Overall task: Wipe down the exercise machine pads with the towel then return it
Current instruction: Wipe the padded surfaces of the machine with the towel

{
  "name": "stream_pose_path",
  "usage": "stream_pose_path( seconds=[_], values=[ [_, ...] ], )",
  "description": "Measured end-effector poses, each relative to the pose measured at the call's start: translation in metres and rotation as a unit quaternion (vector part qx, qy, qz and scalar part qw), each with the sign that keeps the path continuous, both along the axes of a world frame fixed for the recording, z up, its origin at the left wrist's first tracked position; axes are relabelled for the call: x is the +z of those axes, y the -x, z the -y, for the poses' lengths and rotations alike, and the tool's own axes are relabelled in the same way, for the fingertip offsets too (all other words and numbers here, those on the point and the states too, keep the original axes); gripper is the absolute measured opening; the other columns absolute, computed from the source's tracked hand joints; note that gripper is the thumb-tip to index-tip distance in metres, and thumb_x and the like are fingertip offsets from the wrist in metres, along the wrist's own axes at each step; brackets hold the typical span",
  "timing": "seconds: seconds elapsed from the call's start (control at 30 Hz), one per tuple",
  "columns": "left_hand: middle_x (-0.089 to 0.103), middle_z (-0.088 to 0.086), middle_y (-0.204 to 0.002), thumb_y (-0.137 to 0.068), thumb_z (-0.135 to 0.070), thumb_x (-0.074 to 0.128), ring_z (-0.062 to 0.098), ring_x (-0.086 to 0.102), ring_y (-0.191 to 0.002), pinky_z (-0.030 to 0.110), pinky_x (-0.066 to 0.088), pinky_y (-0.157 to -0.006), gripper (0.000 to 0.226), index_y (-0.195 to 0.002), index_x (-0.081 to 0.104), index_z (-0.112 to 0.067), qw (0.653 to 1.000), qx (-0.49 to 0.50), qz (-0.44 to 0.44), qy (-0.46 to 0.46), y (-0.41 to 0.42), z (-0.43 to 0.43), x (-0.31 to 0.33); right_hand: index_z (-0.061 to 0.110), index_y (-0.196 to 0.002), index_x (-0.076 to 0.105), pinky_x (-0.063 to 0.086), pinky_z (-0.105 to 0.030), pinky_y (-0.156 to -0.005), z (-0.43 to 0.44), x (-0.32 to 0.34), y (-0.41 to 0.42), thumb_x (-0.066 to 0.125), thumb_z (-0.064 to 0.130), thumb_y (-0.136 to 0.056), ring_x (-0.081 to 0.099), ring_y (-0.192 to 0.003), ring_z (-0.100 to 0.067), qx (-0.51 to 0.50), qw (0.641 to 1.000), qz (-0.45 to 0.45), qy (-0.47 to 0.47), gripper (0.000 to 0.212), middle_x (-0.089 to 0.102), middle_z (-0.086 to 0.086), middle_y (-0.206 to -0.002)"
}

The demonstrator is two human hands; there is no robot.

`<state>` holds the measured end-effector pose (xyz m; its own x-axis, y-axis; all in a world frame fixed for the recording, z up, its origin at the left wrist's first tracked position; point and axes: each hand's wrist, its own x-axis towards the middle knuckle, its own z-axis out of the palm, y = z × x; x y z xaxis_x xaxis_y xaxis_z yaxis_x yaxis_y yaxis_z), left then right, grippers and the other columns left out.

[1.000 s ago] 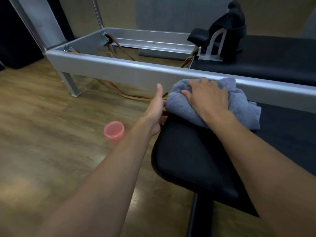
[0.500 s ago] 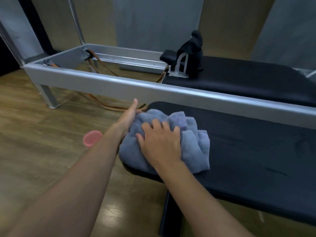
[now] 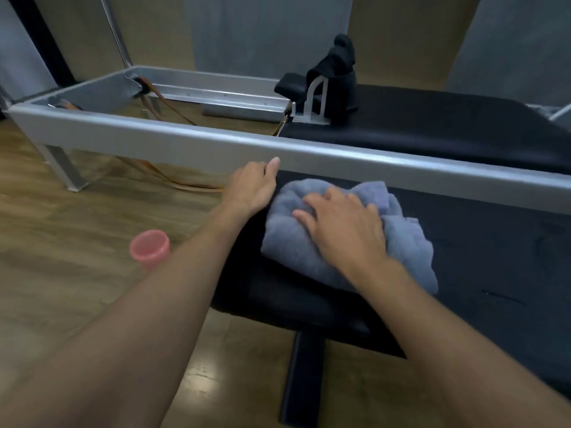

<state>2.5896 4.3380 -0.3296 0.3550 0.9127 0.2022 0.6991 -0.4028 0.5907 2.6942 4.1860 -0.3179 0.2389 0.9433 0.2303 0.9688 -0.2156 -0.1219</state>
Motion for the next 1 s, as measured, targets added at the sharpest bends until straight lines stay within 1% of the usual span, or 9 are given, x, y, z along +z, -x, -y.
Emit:
stream_pose_path(
  seconds=[0.17, 0.33, 0.5, 0.57, 0.67, 0.77, 0.83, 0.9, 1.0],
  values=[
    [0.061, 0.031, -0.119, -0.098, -0.055, 0.026, 0.047, 0.054, -0.112, 0.045, 0.042, -0.092, 0.07, -0.113, 0.063, 0.002, 0.992, 0.055, -0.1, -0.045, -0.009, -0.017, -0.011, 0.025, -0.12, 0.059, 0.04, -0.05, -0.087, -0.075, -0.008, -0.048, 0.037, 0.048, -0.099, 0.053, -0.114, -0.034, -0.039, 0.999, -0.003, -0.024, 0.039, 0.059, -0.01, -0.122],
    [0.064, 0.028, -0.112, -0.1, -0.048, 0.03, 0.045, 0.058, -0.107, 0.045, 0.044, -0.087, 0.062, -0.106, 0.065, 0.002, 0.991, 0.064, -0.103, -0.049, -0.008, 0.0, -0.011, 0.024, -0.125, 0.057, 0.037, -0.053, -0.094, -0.103, -0.011, -0.05, 0.034, 0.047, -0.099, 0.05, -0.119, -0.033, -0.082, 0.997, -0.015, -0.005, 0.041, 0.058, -0.009, -0.127],
    [0.061, 0.022, -0.115, -0.103, -0.033, 0.031, 0.041, 0.055, -0.108, 0.049, 0.045, -0.089, 0.045, -0.103, 0.063, -0.002, 0.993, -0.015, -0.114, 0.001, 0.002, 0.017, -0.005, 0.025, -0.114, 0.059, 0.036, -0.048, -0.088, -0.047, -0.008, -0.016, 0.04, 0.045, -0.097, 0.052, -0.112, -0.029, -0.09, 0.996, -0.003, -0.005, 0.032, 0.059, -0.005, -0.123],
    [0.055, 0.023, -0.126, -0.103, -0.028, 0.033, 0.04, 0.05, -0.117, 0.049, 0.04, -0.097, 0.041, -0.113, 0.06, 0.001, 0.993, -0.025, -0.109, 0.039, 0.004, 0.021, 0.0, 0.025, -0.103, 0.061, 0.036, -0.045, -0.08, -0.008, -0.006, 0.004, 0.046, 0.045, -0.094, 0.056, -0.101, -0.028, -0.091, 0.996, 0.008, -0.02, 0.026, 0.062, -0.004, -0.112],
    [0.048, 0.021, -0.139, -0.103, -0.027, 0.033, 0.038, 0.041, -0.128, 0.047, 0.033, -0.106, 0.042, -0.125, 0.055, 0.001, 0.991, -0.021, -0.115, 0.058, 0.004, 0.025, 0.005, 0.025, -0.092, 0.06, 0.04, -0.045, -0.073, 0.053, -0.008, 0.033, 0.048, 0.042, -0.092, 0.058, -0.087, -0.028, -0.072, 0.997, -0.021, -0.033, 0.021, 0.062, -0.003, -0.094],
    [0.054, 0.02, -0.13, -0.103, -0.027, 0.032, 0.039, 0.046, -0.122, 0.049, 0.035, -0.103, 0.041, -0.116, 0.059, 0.0, 0.991, -0.019, -0.112, 0.064, 0.003, 0.024, 0.009, 0.031, -0.09, 0.058, 0.04, -0.045, -0.068, 0.094, -0.008, 0.049, 0.043, 0.045, -0.089, 0.056, -0.08, -0.023, -0.057, 0.998, -0.01, -0.014, 0.021, 0.06, 0.002, -0.088],
    [0.057, 0.019, -0.124, -0.103, -0.026, 0.03, 0.038, 0.05, -0.117, 0.047, 0.038, -0.101, 0.042, -0.111, 0.061, 0.001, 0.991, -0.015, -0.112, 0.077, 0.001, 0.021, 0.01, 0.033, -0.086, 0.057, 0.042, -0.045, -0.065, 0.097, -0.006, 0.046, 0.043, 0.046, -0.088, 0.056, -0.076, -0.021, -0.041, 0.999, -0.006, -0.005, 0.019, 0.06, 0.003, -0.086],
    [0.06, 0.019, -0.122, -0.103, -0.025, 0.03, 0.036, 0.052, -0.116, 0.046, 0.039, -0.1, 0.042, -0.109, 0.063, 0.001, 0.991, -0.005, -0.108, 0.075, -0.001, 0.017, 0.009, 0.033, -0.086, 0.058, 0.042, -0.046, -0.067, 0.082, -0.002, 0.034, 0.04, 0.047, -0.089, 0.056, -0.08, -0.022, -0.037, 0.999, -0.016, 0.011, 0.023, 0.06, 0.003, -0.089],
    [0.061, 0.019, -0.118, -0.102, -0.031, 0.029, 0.037, 0.054, -0.112, 0.049, 0.043, -0.096, 0.046, -0.104, 0.064, -0.001, 0.992, 0.014, -0.114, 0.048, -0.005, 0.016, 0.004, 0.027, -0.109, 0.058, 0.039, -0.05, -0.083, 0.04, 0.001, 0.006, 0.03, 0.048, -0.096, 0.052, -0.101, -0.027, -0.044, 0.995, -0.065, 0.054, 0.037, 0.059, -0.003, -0.109]
  ],
)
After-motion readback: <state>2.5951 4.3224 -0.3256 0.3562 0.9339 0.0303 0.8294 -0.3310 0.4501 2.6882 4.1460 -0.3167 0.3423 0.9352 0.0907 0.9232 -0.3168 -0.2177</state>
